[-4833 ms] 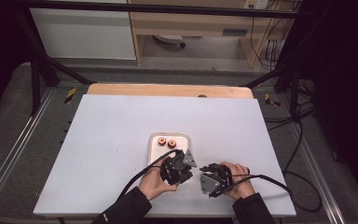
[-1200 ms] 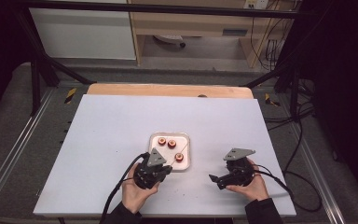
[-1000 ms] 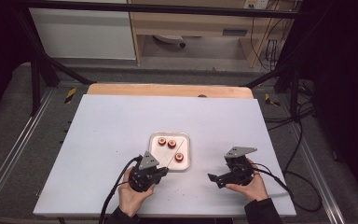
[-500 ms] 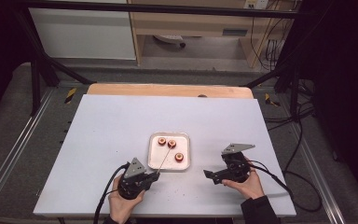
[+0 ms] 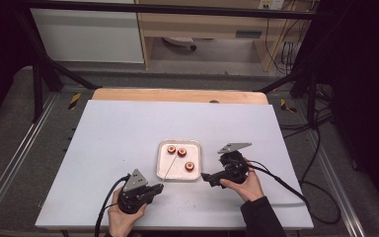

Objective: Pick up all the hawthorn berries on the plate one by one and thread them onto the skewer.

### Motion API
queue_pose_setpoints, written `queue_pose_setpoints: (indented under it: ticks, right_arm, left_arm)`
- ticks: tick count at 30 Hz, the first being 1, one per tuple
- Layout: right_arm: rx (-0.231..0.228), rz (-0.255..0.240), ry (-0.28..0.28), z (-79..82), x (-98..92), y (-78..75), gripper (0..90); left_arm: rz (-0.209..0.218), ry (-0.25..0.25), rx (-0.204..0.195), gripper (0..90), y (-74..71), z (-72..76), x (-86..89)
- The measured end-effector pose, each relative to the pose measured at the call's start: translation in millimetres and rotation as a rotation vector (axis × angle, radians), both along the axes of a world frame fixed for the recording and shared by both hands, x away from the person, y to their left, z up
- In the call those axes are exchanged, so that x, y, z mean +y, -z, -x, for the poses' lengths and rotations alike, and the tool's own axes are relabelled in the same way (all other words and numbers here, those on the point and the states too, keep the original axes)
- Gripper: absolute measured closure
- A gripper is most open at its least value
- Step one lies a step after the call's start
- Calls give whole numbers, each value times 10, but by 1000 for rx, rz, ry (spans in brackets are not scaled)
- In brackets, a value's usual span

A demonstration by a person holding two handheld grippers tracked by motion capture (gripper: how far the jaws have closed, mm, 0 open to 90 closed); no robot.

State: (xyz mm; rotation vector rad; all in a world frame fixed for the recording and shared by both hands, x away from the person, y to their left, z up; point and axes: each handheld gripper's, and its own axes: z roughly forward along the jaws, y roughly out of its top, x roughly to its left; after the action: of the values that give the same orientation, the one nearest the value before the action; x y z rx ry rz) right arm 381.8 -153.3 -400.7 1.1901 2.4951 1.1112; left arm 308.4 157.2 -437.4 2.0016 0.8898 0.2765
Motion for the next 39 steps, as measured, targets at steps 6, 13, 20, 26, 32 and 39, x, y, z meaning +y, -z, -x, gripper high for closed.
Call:
queue_pose_setpoints:
  ticks: [6, 13, 20, 26, 32, 39]
  right_arm:
    - [18, 32, -18, -125, 231, -52, 37]
    - [75, 82, -41, -297, 418, -73, 90]
    - [154, 156, -70, -430, 588, -61, 177]
    - [189, 207, -67, -523, 722, -8, 266]
    - [221, 239, -18, -565, 846, 79, 349]
    - [255, 233, 27, -582, 869, 133, 430]
  left_arm:
    - [-3, -2, 2, 884, 6, -15, 18]
    - [-9, -9, 6, 884, 16, -14, 32]
    - [-14, -10, 7, 884, 24, -18, 48]
    - [-17, -16, 8, 884, 21, -22, 80]
    - [-20, -10, 14, 884, 30, -24, 82]
    - [-16, -10, 13, 884, 27, -19, 85]
